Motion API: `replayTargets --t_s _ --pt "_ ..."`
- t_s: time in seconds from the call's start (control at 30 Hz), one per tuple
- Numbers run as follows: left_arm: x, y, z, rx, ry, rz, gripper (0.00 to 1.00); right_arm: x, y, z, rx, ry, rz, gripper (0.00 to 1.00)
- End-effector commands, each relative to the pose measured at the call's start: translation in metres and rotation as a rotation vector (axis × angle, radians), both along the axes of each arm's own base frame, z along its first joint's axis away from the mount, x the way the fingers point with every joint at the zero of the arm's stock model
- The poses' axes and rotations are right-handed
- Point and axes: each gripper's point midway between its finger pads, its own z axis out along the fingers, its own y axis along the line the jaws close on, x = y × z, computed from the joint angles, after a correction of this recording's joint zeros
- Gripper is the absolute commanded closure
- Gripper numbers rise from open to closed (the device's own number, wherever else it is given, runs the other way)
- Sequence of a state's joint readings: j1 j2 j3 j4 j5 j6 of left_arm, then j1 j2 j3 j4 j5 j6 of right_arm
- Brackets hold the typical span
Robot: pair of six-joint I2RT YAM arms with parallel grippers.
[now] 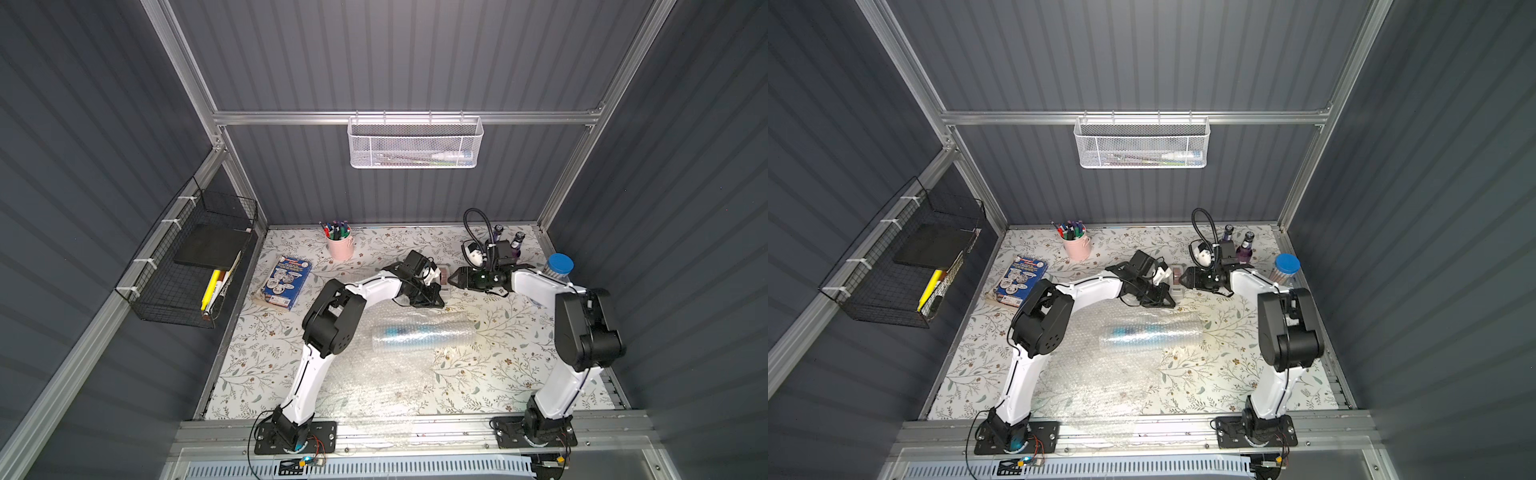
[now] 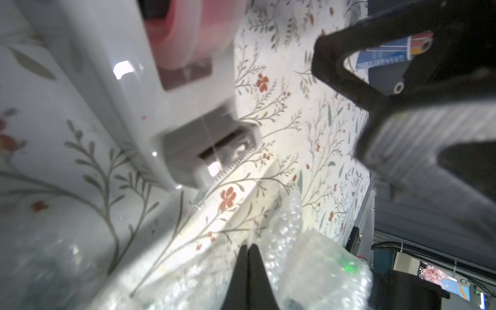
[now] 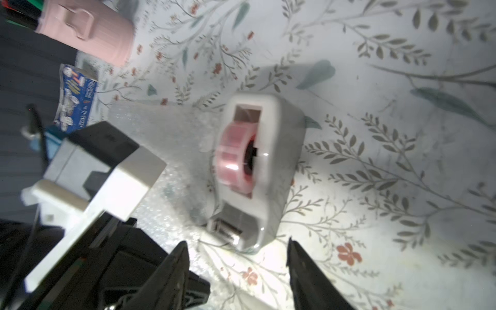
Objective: Wrap wine bottles in bubble wrap
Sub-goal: Tear off the tape using the Tape Cutter, then adjust the bubble wrap on the bubble wrap.
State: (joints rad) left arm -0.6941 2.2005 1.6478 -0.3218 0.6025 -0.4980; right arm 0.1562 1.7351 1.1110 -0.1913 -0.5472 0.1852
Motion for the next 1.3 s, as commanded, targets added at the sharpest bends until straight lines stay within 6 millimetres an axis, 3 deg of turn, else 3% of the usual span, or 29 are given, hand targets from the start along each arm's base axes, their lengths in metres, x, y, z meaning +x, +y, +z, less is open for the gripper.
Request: replayTargets --t_s 0.0,0.23,0.27,0.57,0.6,0.63,0.9,1.03,1.27 --pt "0.004 0.023 0.038 0.002 -0.056 -0.005 1.00 -0.024 0.009 0.019 0.007 -0.091 0.135 0.32" --pt "-0.015 0.067 0.082 0.048 -0.103 -0.035 1.00 -0.061 0.031 0.041 0.079 -0.177 0.316 0.26" --pt "-0.020 0.076 0.089 0.062 -0.116 -0.037 1.00 -0.066 0.037 0.042 0.081 -0.187 0.349 0.22" --pt "-0.052 0.140 0.134 0.130 -0.229 -0.045 1.00 -0.114 0.093 0.029 0.059 -0.218 0.717 0.16" --pt "-0.055 0.146 0.138 0.130 -0.240 -0.041 1.00 -0.116 0.097 0.027 0.058 -0.201 0.748 0.08" --pt "-0.056 0.152 0.141 0.132 -0.249 -0.036 1.00 -0.121 0.100 0.024 0.054 -0.176 0.778 0.01" --pt "-0.064 0.194 0.159 0.126 -0.274 0.029 1.00 -0.141 0.109 -0.010 -0.074 -0.028 0.991 0.01" --pt "-0.068 0.201 0.159 0.119 -0.260 0.039 1.00 -0.141 0.106 -0.034 -0.181 0.062 1.040 0.01" --pt "-0.072 0.203 0.153 0.107 -0.232 0.036 1.00 -0.139 0.111 -0.041 -0.150 0.139 1.096 0.01"
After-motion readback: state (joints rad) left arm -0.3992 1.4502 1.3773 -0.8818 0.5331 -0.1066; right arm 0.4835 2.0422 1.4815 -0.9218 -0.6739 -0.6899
